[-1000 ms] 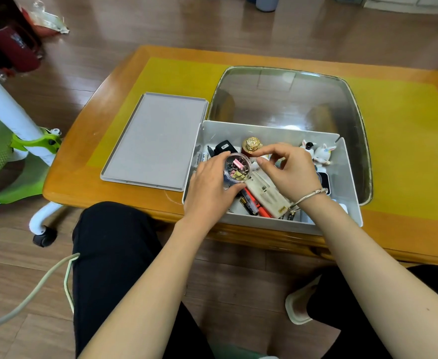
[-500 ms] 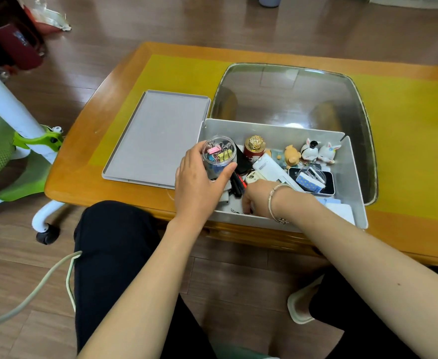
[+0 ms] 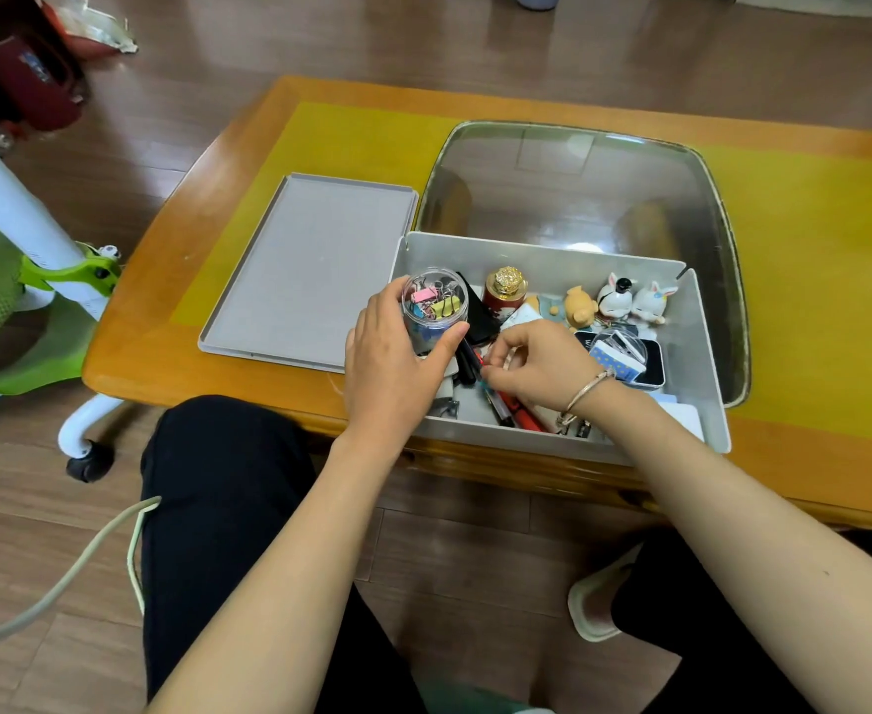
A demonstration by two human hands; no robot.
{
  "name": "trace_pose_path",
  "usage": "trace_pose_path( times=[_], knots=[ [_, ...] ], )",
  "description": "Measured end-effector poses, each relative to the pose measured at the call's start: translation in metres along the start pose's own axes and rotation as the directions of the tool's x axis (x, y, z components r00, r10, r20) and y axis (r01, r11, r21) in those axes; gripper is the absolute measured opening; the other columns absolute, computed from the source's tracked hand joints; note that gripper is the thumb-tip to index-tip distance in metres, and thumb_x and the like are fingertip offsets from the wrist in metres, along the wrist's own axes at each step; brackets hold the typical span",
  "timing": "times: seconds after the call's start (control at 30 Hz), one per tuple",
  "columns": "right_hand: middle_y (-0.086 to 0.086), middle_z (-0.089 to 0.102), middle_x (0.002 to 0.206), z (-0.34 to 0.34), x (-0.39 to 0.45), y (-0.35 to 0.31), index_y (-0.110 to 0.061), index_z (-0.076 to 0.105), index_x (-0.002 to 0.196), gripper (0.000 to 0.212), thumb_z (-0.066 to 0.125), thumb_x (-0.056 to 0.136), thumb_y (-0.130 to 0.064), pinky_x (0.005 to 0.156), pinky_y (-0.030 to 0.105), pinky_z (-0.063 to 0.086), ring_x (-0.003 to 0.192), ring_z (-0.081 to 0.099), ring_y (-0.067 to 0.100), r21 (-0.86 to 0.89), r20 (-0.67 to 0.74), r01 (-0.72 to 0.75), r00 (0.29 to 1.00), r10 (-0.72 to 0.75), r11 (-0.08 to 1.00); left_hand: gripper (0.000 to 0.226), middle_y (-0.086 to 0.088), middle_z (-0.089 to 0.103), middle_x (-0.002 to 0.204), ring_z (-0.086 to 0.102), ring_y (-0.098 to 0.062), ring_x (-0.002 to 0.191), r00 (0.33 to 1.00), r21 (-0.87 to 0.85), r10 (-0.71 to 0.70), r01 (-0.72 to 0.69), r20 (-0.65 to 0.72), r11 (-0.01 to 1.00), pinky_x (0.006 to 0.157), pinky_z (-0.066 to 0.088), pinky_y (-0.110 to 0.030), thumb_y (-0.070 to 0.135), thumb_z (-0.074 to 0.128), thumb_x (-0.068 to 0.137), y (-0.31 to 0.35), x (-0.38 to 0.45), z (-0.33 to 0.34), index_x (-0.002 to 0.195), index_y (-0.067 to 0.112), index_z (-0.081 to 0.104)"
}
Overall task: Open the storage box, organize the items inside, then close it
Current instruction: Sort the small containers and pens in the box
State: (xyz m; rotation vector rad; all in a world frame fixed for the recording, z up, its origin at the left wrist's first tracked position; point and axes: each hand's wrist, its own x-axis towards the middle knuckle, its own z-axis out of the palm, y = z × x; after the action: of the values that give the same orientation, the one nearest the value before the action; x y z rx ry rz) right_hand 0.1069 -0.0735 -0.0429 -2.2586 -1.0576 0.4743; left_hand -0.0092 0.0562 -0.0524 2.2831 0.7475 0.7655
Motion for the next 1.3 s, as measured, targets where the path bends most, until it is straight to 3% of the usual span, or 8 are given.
trace_pose_path(
  times=[0.13,0.33,0.53,0.7,0.83,1.0,1.17,1.3],
  knots=[
    [-0.012,0.058,0.062,0.005,-0.003,-0.007,-0.022,0.060,0.069,0.022,0.067,0.070,-0.001,0.056,0.013,0.043,0.051,0.053,-0.001,0.070,0.134,0.067,0.988,-0.076,0.995,0.066,-0.001,0.054,0.127,0.050,-0.015,0.116,1.000,-0.010,-0.008,0.008,0.003,1.000,0.094,0.048,-0.034,0.053,0.065,0.082,0.000,-0.001,0.000,0.132,0.017,0.043],
    [-0.009,0.067,0.087,0.013,0.008,-0.016,-0.022,0.074,0.100,0.026,0.068,0.079,-0.006,0.065,0.009,0.038,0.062,0.049,-0.005,-0.199,0.396,0.270,0.901,-0.175,0.942,0.067,-0.001,0.053,0.129,0.049,-0.015,0.118,1.000,-0.023,-0.018,0.018,-0.001,1.000,0.096,0.049,-0.037,0.052,0.066,0.082,0.000,0.000,-0.001,0.134,0.017,0.042],
    [-0.004,0.066,0.095,0.018,0.015,-0.022,-0.028,0.067,0.115,0.036,0.062,0.084,-0.010,0.072,0.021,0.040,0.088,0.060,0.018,-0.359,0.484,0.355,0.861,-0.154,0.863,0.067,-0.001,0.046,0.138,0.041,-0.016,0.127,1.000,-0.029,-0.011,0.011,-0.016,1.000,0.102,0.043,-0.039,0.037,0.068,0.086,-0.002,0.001,0.000,0.140,0.016,0.036],
    [-0.004,0.071,0.098,0.021,0.017,-0.024,-0.024,0.072,0.104,0.024,0.065,0.084,-0.014,0.073,0.019,0.041,0.083,0.060,0.012,-0.351,0.503,0.321,0.857,-0.112,0.880,0.067,0.000,0.047,0.137,0.043,-0.016,0.126,0.999,-0.021,0.032,-0.032,-0.011,0.999,0.101,0.044,-0.040,0.023,0.074,0.081,-0.002,0.001,-0.001,0.137,0.018,0.039],
    [-0.003,0.070,0.097,0.014,0.013,-0.020,-0.020,0.073,0.100,0.019,0.071,0.081,-0.023,0.080,0.024,0.046,0.087,0.060,0.012,-0.284,0.396,0.241,0.911,-0.115,0.928,0.065,0.001,0.053,0.131,0.049,-0.013,0.116,1.000,-0.071,-0.008,0.008,-0.008,0.997,0.096,0.047,-0.041,0.036,0.073,0.081,-0.001,0.000,-0.002,0.134,0.020,0.040],
    [0.001,0.071,0.087,-0.010,-0.006,-0.003,-0.014,0.074,0.092,0.019,0.077,0.076,-0.024,0.071,0.016,0.038,0.080,0.060,0.012,-0.120,0.140,0.107,0.986,-0.090,0.987,0.079,0.002,0.061,0.121,0.036,-0.004,0.096,0.996,0.028,-0.069,0.067,0.064,0.997,0.089,0.044,-0.035,0.076,0.038,0.077,0.001,-0.002,-0.001,0.133,0.020,0.041],
    [-0.008,0.060,0.068,-0.022,-0.018,0.009,-0.013,0.072,0.082,0.013,0.079,0.074,-0.019,0.057,0.003,0.036,0.057,0.051,-0.004,0.117,-0.222,-0.064,0.971,0.089,0.991,0.064,0.002,0.055,0.131,0.049,-0.016,0.117,0.975,0.119,0.190,-0.203,0.113,0.972,0.090,0.032,-0.027,0.040,0.071,0.081,0.005,-0.004,0.005,0.135,0.019,0.043],
    [-0.013,0.054,0.061,-0.026,-0.021,0.012,-0.012,0.071,0.081,0.009,0.078,0.075,-0.015,0.053,0.004,0.034,0.049,0.047,-0.008,0.297,-0.386,-0.050,0.907,0.168,0.954,0.069,0.004,0.052,0.134,0.046,-0.015,0.124,0.977,0.024,0.143,-0.148,0.156,0.989,0.101,0.041,-0.038,0.036,0.077,0.078,0.013,-0.007,0.013,0.136,0.022,0.043]
  ],
)
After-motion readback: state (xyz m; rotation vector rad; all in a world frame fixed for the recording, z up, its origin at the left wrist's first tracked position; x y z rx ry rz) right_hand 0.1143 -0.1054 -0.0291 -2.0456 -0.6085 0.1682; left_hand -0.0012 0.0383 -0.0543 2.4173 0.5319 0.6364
